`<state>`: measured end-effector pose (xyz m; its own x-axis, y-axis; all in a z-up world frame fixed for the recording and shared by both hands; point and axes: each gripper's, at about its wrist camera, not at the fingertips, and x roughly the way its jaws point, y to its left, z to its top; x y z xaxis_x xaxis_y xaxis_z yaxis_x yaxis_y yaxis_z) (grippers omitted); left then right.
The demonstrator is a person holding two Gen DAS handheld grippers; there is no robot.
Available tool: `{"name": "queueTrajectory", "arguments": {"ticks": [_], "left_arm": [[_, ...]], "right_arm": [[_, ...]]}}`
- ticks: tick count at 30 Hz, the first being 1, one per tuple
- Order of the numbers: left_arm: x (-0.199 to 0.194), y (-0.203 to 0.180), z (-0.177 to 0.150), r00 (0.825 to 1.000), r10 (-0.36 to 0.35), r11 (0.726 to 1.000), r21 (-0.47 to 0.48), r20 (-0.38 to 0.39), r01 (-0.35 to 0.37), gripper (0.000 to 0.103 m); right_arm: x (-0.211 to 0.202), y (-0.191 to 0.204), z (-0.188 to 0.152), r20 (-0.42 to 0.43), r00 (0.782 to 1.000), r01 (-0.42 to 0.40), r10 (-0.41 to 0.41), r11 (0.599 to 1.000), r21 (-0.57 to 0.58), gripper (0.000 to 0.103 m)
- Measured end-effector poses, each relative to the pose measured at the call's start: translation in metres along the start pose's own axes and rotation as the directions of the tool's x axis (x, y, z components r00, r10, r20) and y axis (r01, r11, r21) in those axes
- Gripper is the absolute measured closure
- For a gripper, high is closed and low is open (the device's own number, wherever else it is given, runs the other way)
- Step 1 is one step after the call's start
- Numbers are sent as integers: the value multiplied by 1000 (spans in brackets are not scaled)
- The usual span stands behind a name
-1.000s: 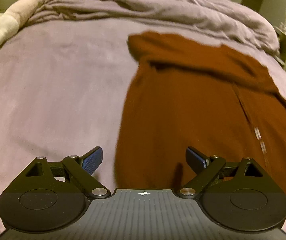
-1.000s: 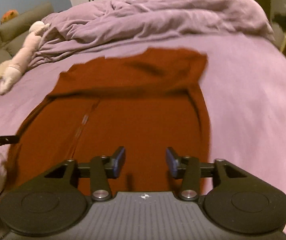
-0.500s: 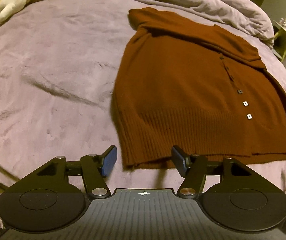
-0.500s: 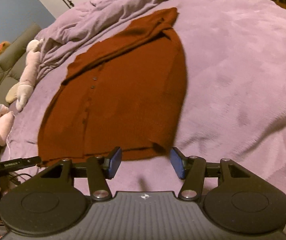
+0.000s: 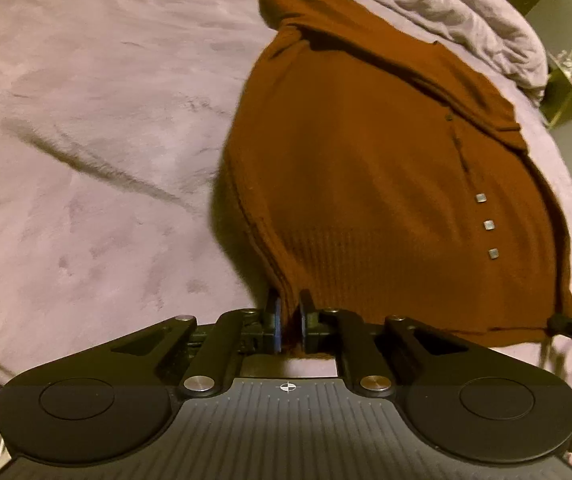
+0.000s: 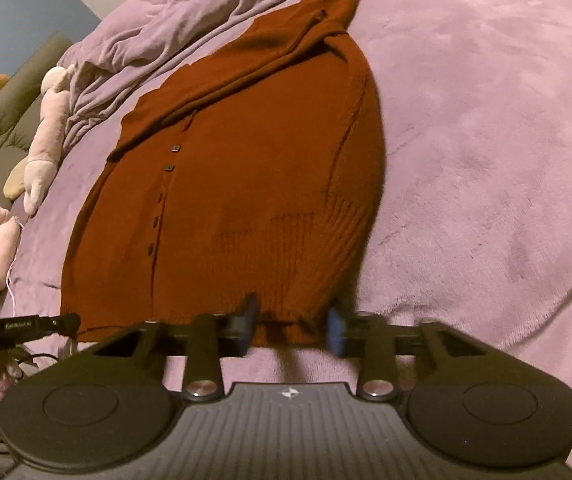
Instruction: Fold small clothes
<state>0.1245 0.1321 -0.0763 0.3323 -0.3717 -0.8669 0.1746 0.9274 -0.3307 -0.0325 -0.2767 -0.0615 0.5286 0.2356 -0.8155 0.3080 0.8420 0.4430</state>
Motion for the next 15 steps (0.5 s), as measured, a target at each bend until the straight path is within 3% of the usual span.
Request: {"name": "queueTrajectory", "arguments": {"ticks": [4, 8, 11, 15], "left_arm": [[-11, -4, 7, 996, -81, 997, 6, 33, 81, 94], [-31, -15, 28, 983, -139, 990, 14, 124, 138, 94], [-43, -21, 56, 965, -167, 986, 14, 203, 167, 94], [-38, -27, 98, 951, -126, 992, 12, 283, 128, 94]], "right_arm": [[-1, -7, 7, 5, 997, -78, 78, 995, 55, 97], [-10, -6, 22, 60, 985, -165, 159, 980, 110, 98], [-17, 0, 43, 116, 978, -183, 173, 979, 88, 99], [-23, 11, 82, 213, 969, -134, 129, 991, 11, 101]]}}
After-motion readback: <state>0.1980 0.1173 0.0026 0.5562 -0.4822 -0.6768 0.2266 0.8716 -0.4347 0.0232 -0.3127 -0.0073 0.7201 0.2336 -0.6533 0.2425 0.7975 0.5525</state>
